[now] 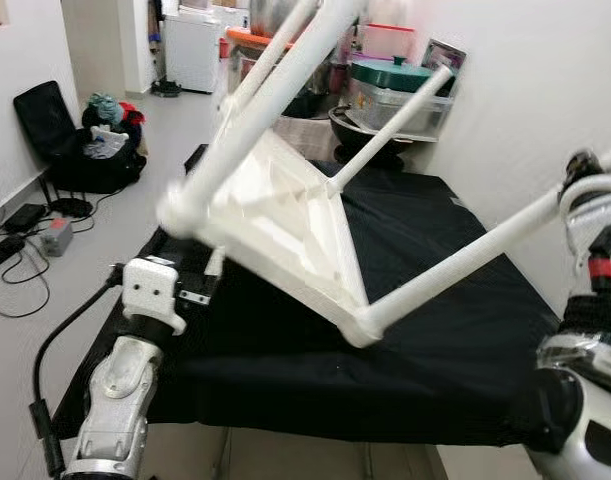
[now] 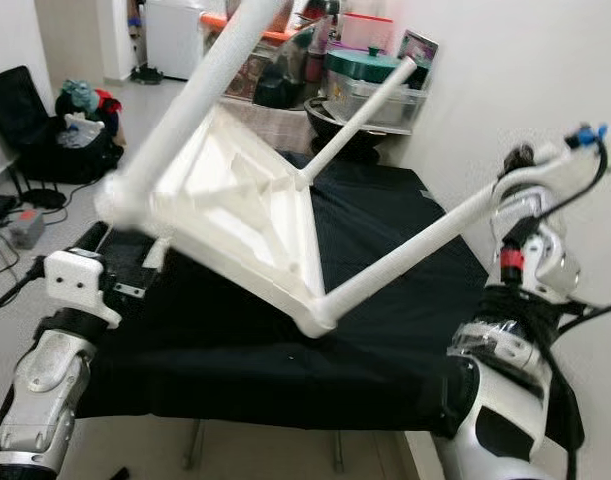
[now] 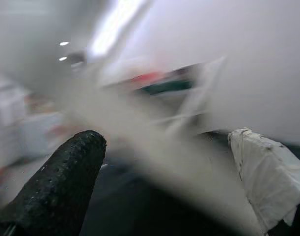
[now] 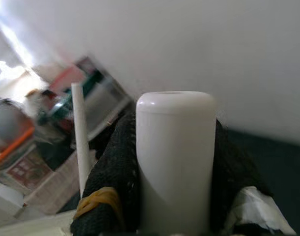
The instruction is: Building children table
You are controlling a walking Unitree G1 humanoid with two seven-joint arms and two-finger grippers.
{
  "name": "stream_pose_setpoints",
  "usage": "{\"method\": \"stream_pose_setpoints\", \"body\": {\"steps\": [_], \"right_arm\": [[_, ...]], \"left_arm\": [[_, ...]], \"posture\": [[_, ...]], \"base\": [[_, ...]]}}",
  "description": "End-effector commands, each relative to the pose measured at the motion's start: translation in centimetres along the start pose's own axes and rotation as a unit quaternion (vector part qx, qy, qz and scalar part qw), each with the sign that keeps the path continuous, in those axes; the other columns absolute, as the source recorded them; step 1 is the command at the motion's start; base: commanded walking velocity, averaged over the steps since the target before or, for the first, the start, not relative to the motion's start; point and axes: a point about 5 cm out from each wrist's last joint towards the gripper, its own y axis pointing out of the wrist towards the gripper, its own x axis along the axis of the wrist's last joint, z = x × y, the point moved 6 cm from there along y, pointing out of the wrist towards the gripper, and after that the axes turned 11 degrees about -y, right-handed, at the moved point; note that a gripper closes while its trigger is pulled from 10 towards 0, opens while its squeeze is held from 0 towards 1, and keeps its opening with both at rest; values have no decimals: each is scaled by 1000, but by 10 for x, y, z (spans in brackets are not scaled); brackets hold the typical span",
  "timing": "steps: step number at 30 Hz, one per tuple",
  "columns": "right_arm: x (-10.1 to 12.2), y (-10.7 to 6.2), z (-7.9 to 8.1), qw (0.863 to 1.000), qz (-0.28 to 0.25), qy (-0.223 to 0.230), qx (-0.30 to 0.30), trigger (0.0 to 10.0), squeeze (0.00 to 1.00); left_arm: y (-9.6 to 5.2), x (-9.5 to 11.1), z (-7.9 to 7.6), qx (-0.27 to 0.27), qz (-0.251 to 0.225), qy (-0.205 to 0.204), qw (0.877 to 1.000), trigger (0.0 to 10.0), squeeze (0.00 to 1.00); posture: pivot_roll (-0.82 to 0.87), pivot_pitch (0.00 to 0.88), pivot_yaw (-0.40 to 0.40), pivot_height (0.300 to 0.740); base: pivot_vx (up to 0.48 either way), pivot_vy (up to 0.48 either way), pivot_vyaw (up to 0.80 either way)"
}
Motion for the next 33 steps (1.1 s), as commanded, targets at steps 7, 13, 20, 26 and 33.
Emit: {"method": "stream_pose_setpoints", "body": {"steps": [7,13,20,26,33], "right_arm": [[-87,-5,-5,990,141,-32,-4,0,0],[-152,-26,-8,971,235,-25,-27,0,0],[-202,-53,-12,952,303,-18,-50,0,0],[-236,-68,-11,936,351,7,-26,10000,0],[-238,-70,19,938,323,18,128,10000,0]], "left_arm": [[21,38,-54,-158,-32,-42,986,10000,0],[20,31,-35,-111,-16,-46,993,10000,0],[16,26,-33,-96,-5,-55,994,10000,0],[16,24,-33,-95,5,-57,994,10000,0],[18,22,-33,-93,9,-57,994,10000,0]], "posture": [[111,0,-104,740],[111,0,-107,740],[112,0,-113,740],[105,0,-108,740],[107,0,-107,740]], "base": [[0,0,0],[0,0,0],[0,0,0],[0,0,0],[0,0,0]]}}
